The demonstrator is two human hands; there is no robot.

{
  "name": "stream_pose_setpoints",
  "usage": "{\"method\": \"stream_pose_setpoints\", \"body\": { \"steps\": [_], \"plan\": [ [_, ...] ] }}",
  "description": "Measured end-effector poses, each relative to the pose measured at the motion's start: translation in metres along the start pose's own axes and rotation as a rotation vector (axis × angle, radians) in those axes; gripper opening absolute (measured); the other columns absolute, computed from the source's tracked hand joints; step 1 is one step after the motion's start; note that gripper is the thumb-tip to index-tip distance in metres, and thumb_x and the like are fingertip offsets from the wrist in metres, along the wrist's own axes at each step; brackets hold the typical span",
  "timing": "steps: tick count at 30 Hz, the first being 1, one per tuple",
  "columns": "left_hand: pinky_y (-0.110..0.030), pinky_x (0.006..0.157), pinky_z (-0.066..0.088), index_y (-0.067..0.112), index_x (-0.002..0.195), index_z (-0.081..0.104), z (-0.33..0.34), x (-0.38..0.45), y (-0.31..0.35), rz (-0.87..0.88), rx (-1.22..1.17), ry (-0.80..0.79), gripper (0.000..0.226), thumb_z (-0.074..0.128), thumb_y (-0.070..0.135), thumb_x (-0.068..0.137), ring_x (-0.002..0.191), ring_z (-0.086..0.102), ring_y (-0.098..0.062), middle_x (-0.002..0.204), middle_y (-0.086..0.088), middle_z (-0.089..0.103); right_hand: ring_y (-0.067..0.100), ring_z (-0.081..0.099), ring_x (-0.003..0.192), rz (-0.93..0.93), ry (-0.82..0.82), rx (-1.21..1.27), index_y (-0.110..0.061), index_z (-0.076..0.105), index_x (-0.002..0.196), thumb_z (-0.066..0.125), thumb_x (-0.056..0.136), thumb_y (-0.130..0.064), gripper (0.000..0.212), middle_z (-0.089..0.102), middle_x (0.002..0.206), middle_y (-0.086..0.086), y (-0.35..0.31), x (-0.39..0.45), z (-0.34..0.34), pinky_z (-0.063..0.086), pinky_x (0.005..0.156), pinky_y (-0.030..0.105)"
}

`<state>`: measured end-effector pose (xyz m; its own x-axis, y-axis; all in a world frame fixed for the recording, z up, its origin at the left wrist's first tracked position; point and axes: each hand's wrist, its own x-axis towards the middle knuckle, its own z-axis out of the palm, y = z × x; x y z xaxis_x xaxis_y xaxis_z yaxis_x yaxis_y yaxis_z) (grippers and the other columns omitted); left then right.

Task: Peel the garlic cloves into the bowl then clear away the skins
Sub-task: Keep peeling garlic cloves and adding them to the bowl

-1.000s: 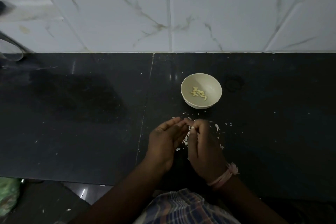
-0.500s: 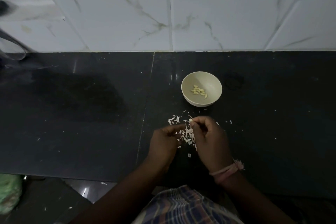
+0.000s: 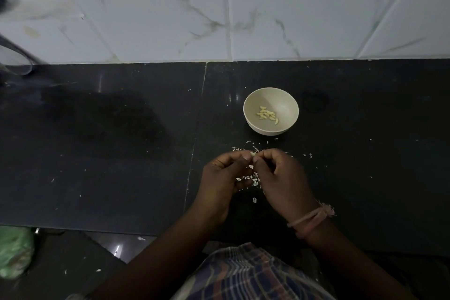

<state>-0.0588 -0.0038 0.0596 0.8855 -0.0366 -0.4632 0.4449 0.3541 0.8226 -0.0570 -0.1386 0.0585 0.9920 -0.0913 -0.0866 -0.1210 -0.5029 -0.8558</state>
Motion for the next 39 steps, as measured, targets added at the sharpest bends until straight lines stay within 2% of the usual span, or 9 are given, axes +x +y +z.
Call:
{"method": "stream_pose_setpoints", "body": {
  "steps": [3, 7, 15, 19, 25, 27, 31, 35, 39],
  "plan": [
    [-0.027, 0.065, 0.055, 0.010, 0.095, 0.076, 0.002, 0.000, 0.003, -0.013, -0.017, -0.021, 0.012, 0.064, 0.014, 0.096, 0.075, 0.068, -0.014, 0.089, -0.009, 0.073, -0.002, 0.063, 0.084, -0.017, -0.012, 0.014, -0.021, 0.069, 0.096, 0.062, 0.099, -0.022, 0.008, 0.069, 0.086, -0.011, -0.003, -0.001, -0.003, 0.044, 0.069, 0.009],
    [-0.023, 0.060, 0.053, 0.010, 0.096, 0.073, 0.006, 0.001, 0.006, -0.074, -0.107, -0.047, 0.013, 0.061, 0.013, 0.097, 0.070, 0.067, -0.012, 0.085, -0.006, 0.072, 0.002, 0.065, 0.087, 0.003, -0.012, 0.066, -0.021, 0.069, 0.099, 0.059, 0.100, -0.018, 0.011, 0.070, 0.091, -0.009, -0.006, -0.001, -0.004, 0.051, 0.076, 0.021],
    [-0.024, 0.057, 0.052, 0.009, 0.095, 0.069, 0.011, 0.002, 0.005, -0.041, -0.123, -0.021, 0.012, 0.057, 0.013, 0.098, 0.068, 0.063, -0.014, 0.081, -0.006, 0.069, -0.002, 0.065, 0.087, 0.022, -0.045, 0.089, -0.020, 0.069, 0.103, 0.056, 0.100, -0.015, 0.015, 0.070, 0.094, -0.011, -0.014, 0.000, -0.006, 0.048, 0.074, 0.012],
    [-0.030, 0.065, 0.052, 0.006, 0.101, 0.068, 0.012, 0.002, 0.005, -0.016, -0.134, -0.033, 0.014, 0.056, 0.014, 0.099, 0.077, 0.062, -0.020, 0.093, -0.017, 0.068, -0.004, 0.065, 0.078, 0.039, 0.006, 0.158, -0.020, 0.071, 0.096, 0.062, 0.096, -0.016, 0.010, 0.070, 0.083, -0.010, -0.020, 0.000, -0.007, 0.048, 0.065, 0.009],
    [-0.035, 0.073, 0.053, 0.004, 0.103, 0.067, 0.011, 0.002, 0.003, 0.066, -0.128, -0.045, 0.019, 0.064, 0.019, 0.092, 0.088, 0.062, -0.029, 0.101, -0.023, 0.066, 0.003, 0.070, 0.073, 0.034, 0.071, 0.202, -0.024, 0.072, 0.090, 0.072, 0.091, -0.024, 0.001, 0.073, 0.078, -0.007, -0.021, -0.001, -0.009, 0.056, 0.063, 0.020],
    [-0.042, 0.078, 0.053, 0.002, 0.104, 0.068, 0.012, 0.002, 0.003, 0.093, -0.110, -0.040, 0.026, 0.067, 0.023, 0.088, 0.091, 0.062, -0.034, 0.102, -0.027, 0.067, 0.005, 0.070, 0.070, 0.045, 0.068, 0.222, -0.022, 0.072, 0.088, 0.074, 0.090, -0.022, 0.003, 0.073, 0.075, -0.007, -0.023, -0.001, -0.009, 0.058, 0.062, 0.023],
    [-0.055, 0.089, 0.050, 0.006, 0.099, 0.074, 0.008, 0.002, 0.001, 0.180, -0.012, -0.041, 0.015, 0.070, 0.020, 0.093, 0.092, 0.065, -0.038, 0.103, -0.032, 0.069, 0.005, 0.068, 0.065, 0.037, 0.066, 0.186, -0.022, 0.072, 0.081, 0.075, 0.087, -0.020, 0.007, 0.071, 0.070, -0.006, -0.024, 0.002, -0.011, 0.056, 0.059, 0.022],
    [-0.049, 0.085, 0.053, 0.008, 0.096, 0.076, 0.006, 0.004, 0.002, 0.234, 0.071, -0.029, 0.012, 0.070, 0.017, 0.090, 0.087, 0.067, -0.033, 0.096, -0.025, 0.072, 0.002, 0.065, 0.060, 0.025, 0.039, 0.190, -0.017, 0.073, 0.077, 0.074, 0.086, -0.014, 0.009, 0.071, 0.066, -0.004, -0.026, 0.003, -0.015, 0.049, 0.055, 0.013],
    [-0.039, 0.079, 0.054, 0.005, 0.096, 0.075, 0.005, 0.005, 0.001, 0.245, 0.105, -0.036, 0.009, 0.066, 0.006, 0.094, 0.082, 0.068, -0.026, 0.092, -0.020, 0.074, 0.000, 0.060, 0.055, 0.032, 0.026, 0.205, -0.016, 0.072, 0.074, 0.075, 0.084, -0.013, 0.011, 0.069, 0.063, -0.005, -0.026, 0.004, -0.016, 0.046, 0.054, 0.014]
  ]
}}
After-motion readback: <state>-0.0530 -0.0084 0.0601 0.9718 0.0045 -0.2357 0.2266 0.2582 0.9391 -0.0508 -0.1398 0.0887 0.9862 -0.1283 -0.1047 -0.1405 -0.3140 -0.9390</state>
